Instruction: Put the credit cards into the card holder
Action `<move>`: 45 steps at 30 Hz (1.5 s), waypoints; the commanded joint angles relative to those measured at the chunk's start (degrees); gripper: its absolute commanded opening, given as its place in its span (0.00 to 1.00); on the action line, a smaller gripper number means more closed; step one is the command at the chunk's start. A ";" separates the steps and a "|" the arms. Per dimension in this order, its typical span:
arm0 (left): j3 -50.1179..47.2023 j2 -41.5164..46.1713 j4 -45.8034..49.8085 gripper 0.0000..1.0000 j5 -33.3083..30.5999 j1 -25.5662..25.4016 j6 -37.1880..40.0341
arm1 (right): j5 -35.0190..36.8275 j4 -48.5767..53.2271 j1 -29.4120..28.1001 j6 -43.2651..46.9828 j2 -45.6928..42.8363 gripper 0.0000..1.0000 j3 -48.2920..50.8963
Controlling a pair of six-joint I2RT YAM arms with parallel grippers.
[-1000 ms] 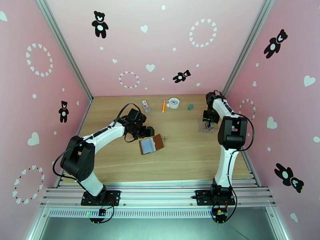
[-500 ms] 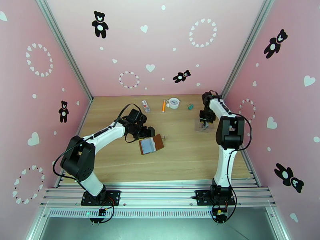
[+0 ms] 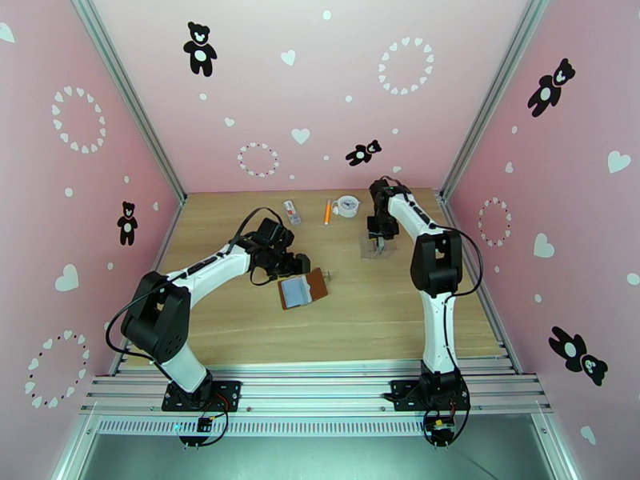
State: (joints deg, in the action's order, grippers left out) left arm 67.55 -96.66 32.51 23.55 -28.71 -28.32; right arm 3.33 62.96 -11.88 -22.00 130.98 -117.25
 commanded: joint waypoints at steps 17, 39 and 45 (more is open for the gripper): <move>0.89 -1.33 0.53 0.80 -0.46 -0.47 1.06 | 2.56 3.82 1.34 1.60 3.24 0.56 -6.50; 1.43 -2.08 0.89 0.80 -0.34 -0.47 1.41 | 1.89 4.37 1.76 1.09 5.12 0.51 -6.13; 1.31 -1.96 0.83 0.80 -0.24 -0.45 1.33 | 2.64 4.70 1.77 0.91 4.93 0.45 -6.16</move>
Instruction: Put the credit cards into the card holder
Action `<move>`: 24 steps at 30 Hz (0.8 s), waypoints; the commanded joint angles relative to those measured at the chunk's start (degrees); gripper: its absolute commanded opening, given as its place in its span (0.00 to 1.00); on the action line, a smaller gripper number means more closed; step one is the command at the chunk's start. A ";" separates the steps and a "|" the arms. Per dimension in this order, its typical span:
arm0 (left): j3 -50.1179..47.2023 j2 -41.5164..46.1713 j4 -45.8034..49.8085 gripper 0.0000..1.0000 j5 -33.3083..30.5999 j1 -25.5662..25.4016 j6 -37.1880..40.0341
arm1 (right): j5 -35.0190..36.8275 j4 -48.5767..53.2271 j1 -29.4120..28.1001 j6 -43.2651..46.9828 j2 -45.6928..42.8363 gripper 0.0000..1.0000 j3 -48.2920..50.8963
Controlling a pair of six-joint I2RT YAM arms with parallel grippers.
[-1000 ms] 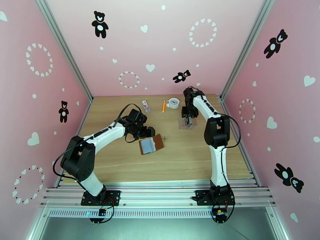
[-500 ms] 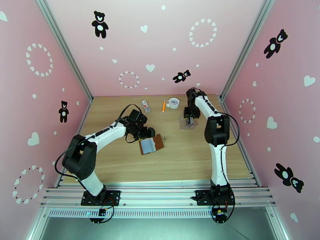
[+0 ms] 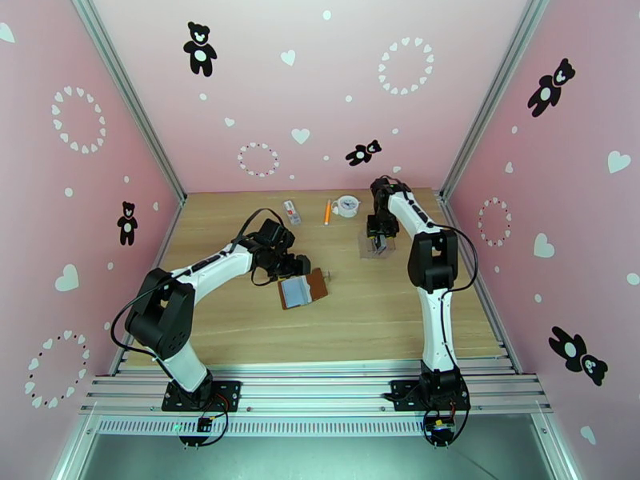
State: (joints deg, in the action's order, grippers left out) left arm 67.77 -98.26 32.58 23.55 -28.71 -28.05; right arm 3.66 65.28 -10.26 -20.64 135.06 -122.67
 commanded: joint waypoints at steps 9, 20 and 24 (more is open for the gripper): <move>0.83 -0.10 0.47 0.80 -0.29 -0.47 0.98 | 1.19 2.14 0.15 -0.95 -0.62 0.48 -0.79; 0.36 0.26 0.38 0.80 -0.24 -0.43 0.98 | 2.93 4.13 0.21 -0.43 -1.21 0.50 -0.37; 0.24 0.42 0.47 0.80 -0.20 -0.41 1.07 | 2.54 3.64 0.22 -0.93 -1.62 0.47 -0.11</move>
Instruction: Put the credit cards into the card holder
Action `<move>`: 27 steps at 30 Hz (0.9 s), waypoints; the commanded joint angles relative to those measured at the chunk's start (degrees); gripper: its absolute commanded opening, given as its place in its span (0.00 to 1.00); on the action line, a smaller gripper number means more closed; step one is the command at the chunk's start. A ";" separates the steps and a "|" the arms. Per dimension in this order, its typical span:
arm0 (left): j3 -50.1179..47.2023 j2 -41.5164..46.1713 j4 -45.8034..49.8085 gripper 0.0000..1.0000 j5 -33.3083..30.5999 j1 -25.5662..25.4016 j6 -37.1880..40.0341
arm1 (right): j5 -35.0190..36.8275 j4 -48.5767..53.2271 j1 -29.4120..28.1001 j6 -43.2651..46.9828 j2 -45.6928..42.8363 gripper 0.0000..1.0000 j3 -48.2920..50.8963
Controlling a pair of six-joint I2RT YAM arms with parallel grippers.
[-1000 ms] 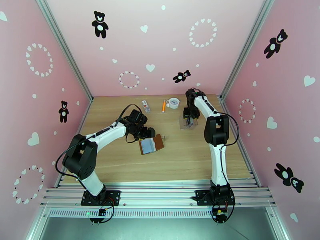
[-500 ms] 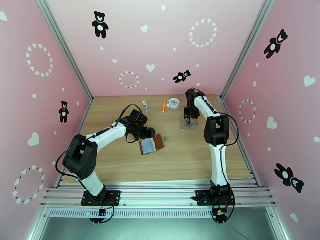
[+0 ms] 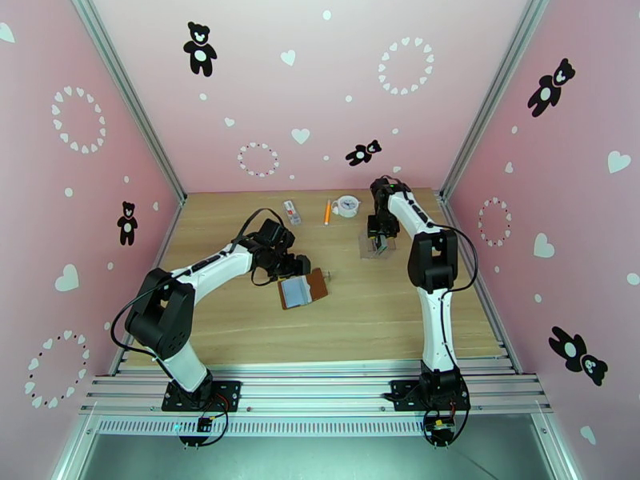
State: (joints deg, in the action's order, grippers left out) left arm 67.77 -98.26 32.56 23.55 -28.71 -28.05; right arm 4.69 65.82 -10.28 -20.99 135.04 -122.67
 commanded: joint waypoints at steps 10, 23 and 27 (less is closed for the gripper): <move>0.78 0.51 1.13 0.80 -0.30 -0.45 1.42 | -1.72 2.64 1.29 -2.20 -3.11 0.50 -0.15; 0.66 0.68 1.11 0.80 -0.22 -0.47 1.51 | -1.55 2.83 1.93 -0.91 -2.83 0.47 1.38; 0.70 0.70 1.11 0.80 -0.25 -0.43 1.42 | -0.87 2.86 1.93 -0.45 -2.37 0.47 1.39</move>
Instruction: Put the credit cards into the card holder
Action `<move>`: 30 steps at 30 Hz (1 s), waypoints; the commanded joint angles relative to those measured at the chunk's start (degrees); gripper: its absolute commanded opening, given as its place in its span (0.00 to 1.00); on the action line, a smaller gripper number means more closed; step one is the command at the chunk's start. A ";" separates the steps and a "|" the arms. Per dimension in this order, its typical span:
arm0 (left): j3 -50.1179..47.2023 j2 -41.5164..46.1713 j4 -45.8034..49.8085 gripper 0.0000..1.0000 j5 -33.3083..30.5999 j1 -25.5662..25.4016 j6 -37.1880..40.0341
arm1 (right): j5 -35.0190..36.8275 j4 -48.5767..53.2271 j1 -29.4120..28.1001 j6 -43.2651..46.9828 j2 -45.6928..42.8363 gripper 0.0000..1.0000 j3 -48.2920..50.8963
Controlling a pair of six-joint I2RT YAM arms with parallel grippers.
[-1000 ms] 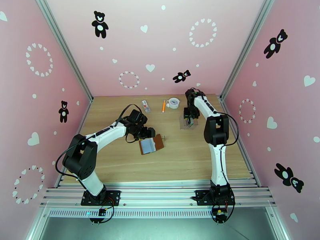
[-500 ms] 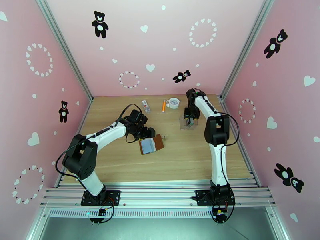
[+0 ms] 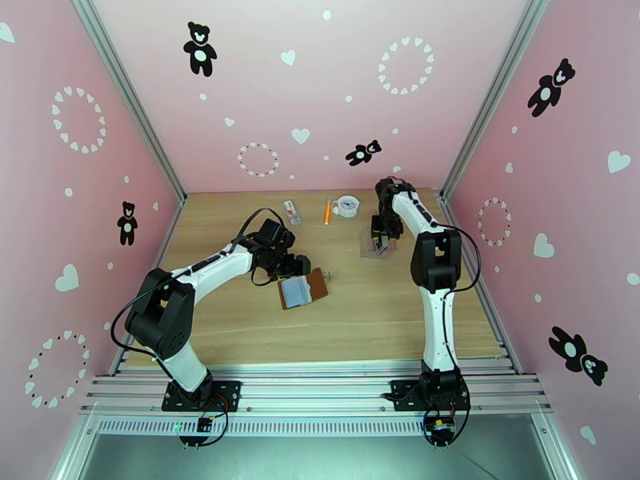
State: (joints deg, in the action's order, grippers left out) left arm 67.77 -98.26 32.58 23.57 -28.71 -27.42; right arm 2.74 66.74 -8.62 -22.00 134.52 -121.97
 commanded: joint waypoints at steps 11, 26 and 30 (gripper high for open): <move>1.05 0.39 1.46 0.80 -0.27 -0.47 0.79 | 4.18 1.99 0.21 0.29 -2.83 0.44 0.42; 1.93 -0.50 1.45 0.80 0.01 -0.47 1.14 | 10.42 4.79 0.51 -0.05 -5.21 0.39 0.40; 1.93 -0.40 1.44 0.80 -0.02 -0.47 1.18 | 10.99 5.19 0.71 -0.24 -5.52 0.36 0.33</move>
State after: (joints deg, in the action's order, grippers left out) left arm 68.20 -98.26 33.04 23.57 -28.71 -27.18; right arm 11.46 69.47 -8.49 -22.00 131.96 -121.95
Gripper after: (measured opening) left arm 0.799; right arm 0.360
